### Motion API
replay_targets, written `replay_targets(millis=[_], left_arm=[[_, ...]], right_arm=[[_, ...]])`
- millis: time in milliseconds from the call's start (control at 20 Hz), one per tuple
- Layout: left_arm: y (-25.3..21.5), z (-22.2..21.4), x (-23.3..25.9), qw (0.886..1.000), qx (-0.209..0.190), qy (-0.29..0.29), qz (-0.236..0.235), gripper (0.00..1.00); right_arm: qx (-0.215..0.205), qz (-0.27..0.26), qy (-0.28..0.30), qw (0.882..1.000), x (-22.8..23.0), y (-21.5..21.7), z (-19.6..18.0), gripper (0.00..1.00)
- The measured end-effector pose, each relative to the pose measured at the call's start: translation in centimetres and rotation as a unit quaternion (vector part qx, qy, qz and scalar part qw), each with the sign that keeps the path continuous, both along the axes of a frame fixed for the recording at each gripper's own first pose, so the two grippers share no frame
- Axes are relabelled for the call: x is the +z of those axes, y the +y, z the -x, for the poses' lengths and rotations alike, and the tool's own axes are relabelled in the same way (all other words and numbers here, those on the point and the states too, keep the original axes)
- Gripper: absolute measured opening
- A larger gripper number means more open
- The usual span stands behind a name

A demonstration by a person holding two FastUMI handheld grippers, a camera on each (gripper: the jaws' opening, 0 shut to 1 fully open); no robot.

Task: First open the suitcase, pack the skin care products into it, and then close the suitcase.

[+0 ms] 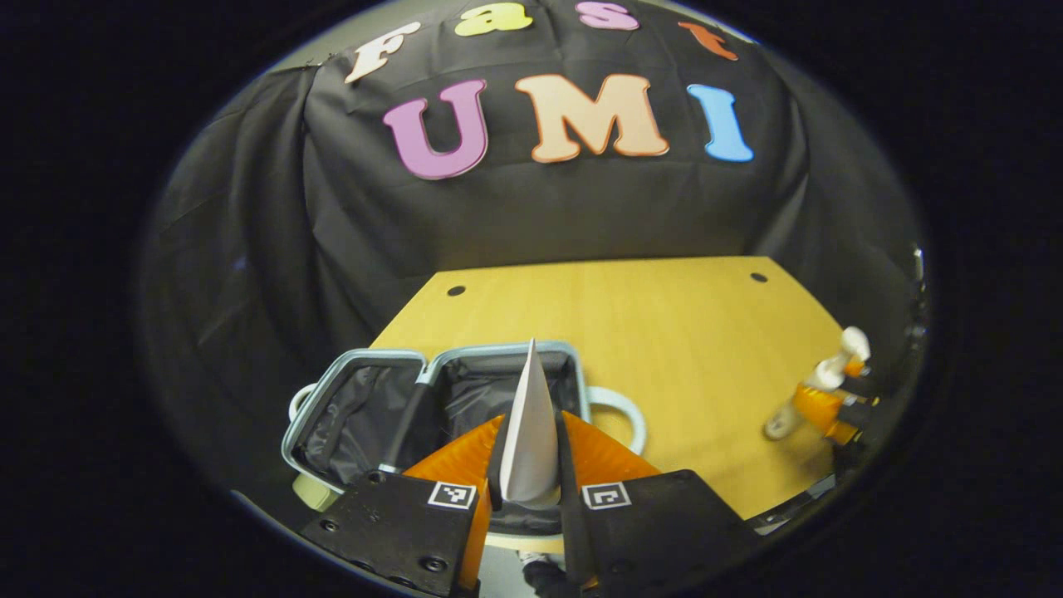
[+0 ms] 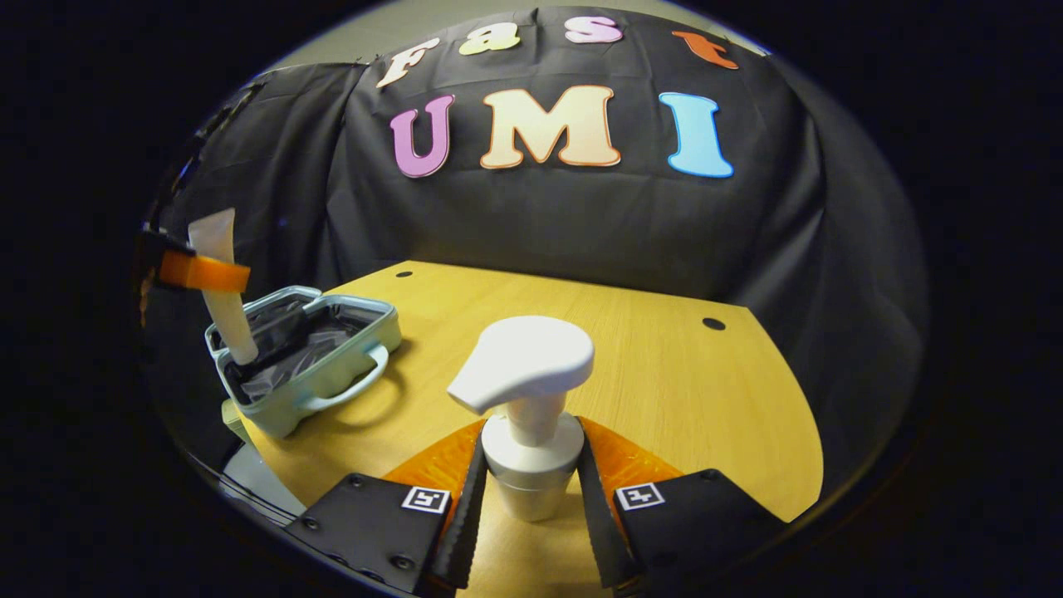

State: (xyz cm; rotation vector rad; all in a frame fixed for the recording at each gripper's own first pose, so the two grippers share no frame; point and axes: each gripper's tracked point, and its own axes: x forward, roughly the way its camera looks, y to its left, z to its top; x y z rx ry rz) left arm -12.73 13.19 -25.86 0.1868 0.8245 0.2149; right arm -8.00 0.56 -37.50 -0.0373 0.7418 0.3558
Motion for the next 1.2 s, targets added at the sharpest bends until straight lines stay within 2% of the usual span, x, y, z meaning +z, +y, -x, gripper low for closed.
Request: replay_targets(millis=[150,300,450,650,700,800,950,1050,1100,1150,1200], left_arm=[[4.2,0.1,-2.8,0.999,0.016,0.043,-0.001,0.33],[6.9,0.4,-6.3,0.996,0.014,0.090,0.007,0.32],[8.4,0.9,-9.6,0.990,0.027,0.132,0.031,0.32],[8.8,-0.5,-10.9,0.990,0.028,0.129,0.056,0.36],[9.1,-0.7,-11.1,0.990,0.028,0.126,0.056,0.33],[9.0,-1.2,-11.8,0.989,0.027,0.124,0.069,0.41],[8.2,-2.1,-10.4,0.990,0.025,0.100,0.095,0.95],[8.3,-3.0,-8.7,0.993,0.016,0.071,0.097,0.93],[8.6,-3.1,-7.4,0.994,0.013,0.054,0.097,0.87],[8.9,-3.4,-6.0,0.994,0.009,0.035,0.105,0.91],[9.2,-3.5,-4.7,0.993,0.008,0.019,0.114,0.91]], right_arm=[[-0.021,-0.005,-0.016,1.000,3.1,0.7,-0.6,0.58],[-0.044,-0.010,-0.017,0.999,5.2,1.8,-0.4,0.57],[-0.047,-0.003,-0.019,0.999,6.8,3.0,0.1,0.58],[-0.041,0.009,-0.021,0.999,8.2,4.3,0.3,0.58],[-0.042,0.006,-0.021,0.999,8.6,4.8,0.3,0.56],[-0.039,-0.003,-0.025,0.999,9.8,6.1,-0.1,0.58],[-0.014,-0.025,-0.033,0.999,11.6,9.7,-0.6,0.58],[0.008,-0.051,-0.029,0.998,12.2,13.1,-0.7,0.58],[0.020,-0.065,-0.025,0.997,12.3,15.1,-0.5,0.58],[0.033,-0.075,-0.019,0.996,12.3,17.1,-0.4,0.58],[0.047,-0.081,-0.013,0.996,12.0,18.9,-0.1,0.57]])
